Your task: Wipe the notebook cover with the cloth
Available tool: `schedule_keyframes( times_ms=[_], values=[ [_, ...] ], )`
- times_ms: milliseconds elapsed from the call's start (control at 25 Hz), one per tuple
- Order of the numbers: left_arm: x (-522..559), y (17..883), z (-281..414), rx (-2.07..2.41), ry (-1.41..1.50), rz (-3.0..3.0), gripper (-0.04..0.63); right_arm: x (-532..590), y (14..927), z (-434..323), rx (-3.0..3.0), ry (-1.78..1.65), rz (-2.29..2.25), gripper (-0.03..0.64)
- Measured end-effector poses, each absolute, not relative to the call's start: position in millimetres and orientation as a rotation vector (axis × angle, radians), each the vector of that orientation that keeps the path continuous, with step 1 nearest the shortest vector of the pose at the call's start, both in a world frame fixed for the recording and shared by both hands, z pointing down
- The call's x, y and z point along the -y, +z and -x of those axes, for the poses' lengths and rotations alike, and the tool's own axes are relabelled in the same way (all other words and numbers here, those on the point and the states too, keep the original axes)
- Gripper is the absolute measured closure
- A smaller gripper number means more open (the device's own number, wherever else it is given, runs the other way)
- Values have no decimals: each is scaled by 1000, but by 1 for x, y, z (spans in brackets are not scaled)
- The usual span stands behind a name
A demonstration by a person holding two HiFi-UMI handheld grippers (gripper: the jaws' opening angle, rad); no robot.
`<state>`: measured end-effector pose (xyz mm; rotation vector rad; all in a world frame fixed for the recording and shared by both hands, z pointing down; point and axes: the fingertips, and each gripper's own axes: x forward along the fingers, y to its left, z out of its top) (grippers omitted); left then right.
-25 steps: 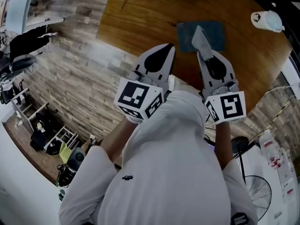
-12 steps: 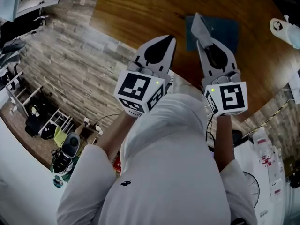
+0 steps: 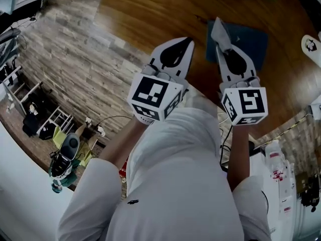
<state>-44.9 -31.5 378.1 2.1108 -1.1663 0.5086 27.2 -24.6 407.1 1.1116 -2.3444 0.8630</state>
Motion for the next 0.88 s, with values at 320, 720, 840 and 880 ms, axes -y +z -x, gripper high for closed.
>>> schedule_keyframes(
  times_ms=[320,720,840,880],
  values=[
    [26,397,42,1160,522,-2086,575,18,442,-27,2246,945,-1062,577],
    [24,413,35,1161,552,-2076,575,14,480,-23,2116,1072,-974,577],
    [23,417,31,1159,556,-2068,575,15,487,-25,2083,1093,-952,578],
    [23,417,30,1162,555,-2065,575,15,489,-25,2073,1097,-945,578]
  ],
)
